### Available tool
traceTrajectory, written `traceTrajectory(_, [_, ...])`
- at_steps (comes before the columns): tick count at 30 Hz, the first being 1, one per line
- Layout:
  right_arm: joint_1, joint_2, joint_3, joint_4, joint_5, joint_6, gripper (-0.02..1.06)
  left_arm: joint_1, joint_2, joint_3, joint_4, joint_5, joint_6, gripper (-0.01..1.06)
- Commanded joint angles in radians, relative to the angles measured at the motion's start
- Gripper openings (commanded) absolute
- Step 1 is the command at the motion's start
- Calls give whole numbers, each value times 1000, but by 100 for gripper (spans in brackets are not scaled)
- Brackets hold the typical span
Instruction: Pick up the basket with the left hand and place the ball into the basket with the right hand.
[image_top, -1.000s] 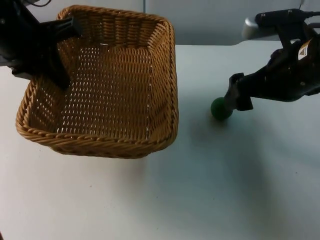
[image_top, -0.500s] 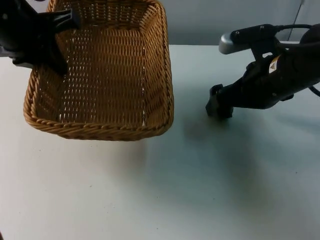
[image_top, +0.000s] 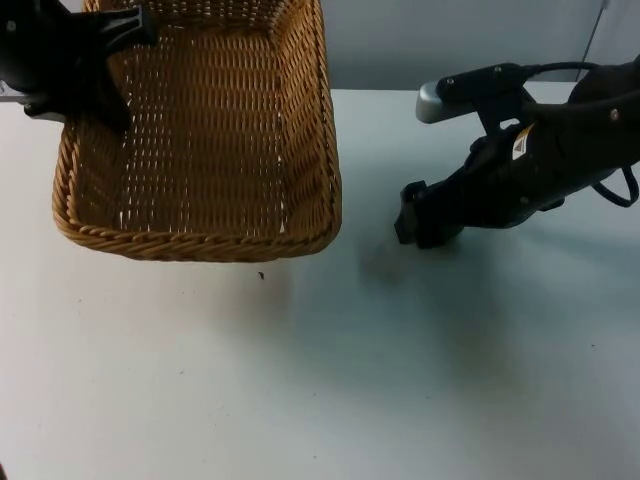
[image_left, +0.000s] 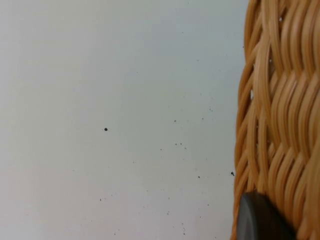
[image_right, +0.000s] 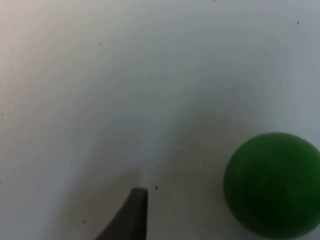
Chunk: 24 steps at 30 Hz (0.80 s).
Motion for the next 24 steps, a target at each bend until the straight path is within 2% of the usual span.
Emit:
traceTrajectory(1, [5,-3,-9,-2,-17,-6,104,2,-14,-2,-28,-20,-5,0])
traceTrajectory(10, [5,-3,-9,0,-38,-4,104,2,-14,-2,-47,-16,-5,0])
traceTrajectory(19, [5,1,-9,2,-50,-4,104,2,-14,-2,-65,90,-5,0])
traceTrajectory(24, [7,29,-9,5,-58,-4,104,2,-14,-2,-83,115,-5,0])
